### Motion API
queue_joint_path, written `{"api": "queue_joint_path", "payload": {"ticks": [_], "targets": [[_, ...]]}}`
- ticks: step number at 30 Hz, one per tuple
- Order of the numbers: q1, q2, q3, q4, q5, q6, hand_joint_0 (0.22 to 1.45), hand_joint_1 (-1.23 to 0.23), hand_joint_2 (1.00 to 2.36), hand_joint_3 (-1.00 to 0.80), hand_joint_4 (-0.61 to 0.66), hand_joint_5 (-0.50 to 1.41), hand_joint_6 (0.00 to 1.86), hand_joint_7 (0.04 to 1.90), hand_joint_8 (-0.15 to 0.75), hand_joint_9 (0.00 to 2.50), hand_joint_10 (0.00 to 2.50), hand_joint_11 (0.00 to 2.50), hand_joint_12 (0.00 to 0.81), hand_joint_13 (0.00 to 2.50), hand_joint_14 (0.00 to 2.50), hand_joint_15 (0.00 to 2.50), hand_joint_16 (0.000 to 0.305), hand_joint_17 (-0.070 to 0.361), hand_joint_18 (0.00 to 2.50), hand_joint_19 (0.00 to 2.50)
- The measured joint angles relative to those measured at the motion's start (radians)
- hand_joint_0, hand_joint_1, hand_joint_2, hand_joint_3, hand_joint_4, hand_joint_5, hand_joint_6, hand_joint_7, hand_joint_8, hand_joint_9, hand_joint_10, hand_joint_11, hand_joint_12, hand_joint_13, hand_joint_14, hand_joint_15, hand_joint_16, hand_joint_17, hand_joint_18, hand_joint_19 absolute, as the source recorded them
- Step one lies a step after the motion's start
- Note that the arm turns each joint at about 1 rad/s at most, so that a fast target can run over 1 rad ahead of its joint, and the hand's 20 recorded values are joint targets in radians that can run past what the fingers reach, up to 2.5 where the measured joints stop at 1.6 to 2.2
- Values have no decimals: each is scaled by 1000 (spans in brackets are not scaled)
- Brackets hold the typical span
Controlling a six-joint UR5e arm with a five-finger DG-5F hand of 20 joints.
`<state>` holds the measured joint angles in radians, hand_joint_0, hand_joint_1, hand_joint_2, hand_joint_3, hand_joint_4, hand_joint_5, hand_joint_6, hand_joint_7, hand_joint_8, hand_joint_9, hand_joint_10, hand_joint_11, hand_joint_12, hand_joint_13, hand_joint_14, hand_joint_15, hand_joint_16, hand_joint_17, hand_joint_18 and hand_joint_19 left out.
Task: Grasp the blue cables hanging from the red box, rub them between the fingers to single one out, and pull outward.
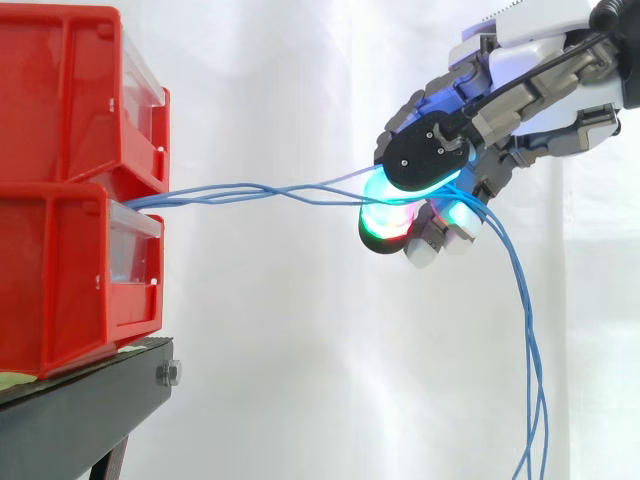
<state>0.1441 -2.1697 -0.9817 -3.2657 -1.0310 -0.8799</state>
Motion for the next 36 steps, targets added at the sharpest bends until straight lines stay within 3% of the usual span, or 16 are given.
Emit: {"api": "queue_joint_path", "payload": {"ticks": [4,10,20,24,30,36], "targets": [[-1,0,0,2,-3,-41,633,-781,1006,-24,133,-126,916,832,443,1222,14,847,444,818,11,354,60,135,862,325],[-1,1,0,4,-25,-156,633,-780,1006,-23,134,-126,916,834,441,1215,14,849,446,813,11,349,60,135,860,333],[-10,0,0,43,-139,-353,632,-778,1006,-25,130,-126,916,834,437,1180,14,807,447,804,11,350,60,136,845,327],[-10,0,0,48,-161,-376,629,-778,1007,-18,130,-125,915,834,438,1162,13,781,447,797,11,351,61,137,844,330],[-12,0,0,49,-169,-400,630,-778,1006,-23,130,-125,914,837,437,1151,13,765,448,791,11,351,61,138,840,329],[-15,0,0,47,-181,-492,628,-778,1006,-19,132,-124,914,832,438,1148,13,760,448,786,13,346,61,138,836,329]]}}
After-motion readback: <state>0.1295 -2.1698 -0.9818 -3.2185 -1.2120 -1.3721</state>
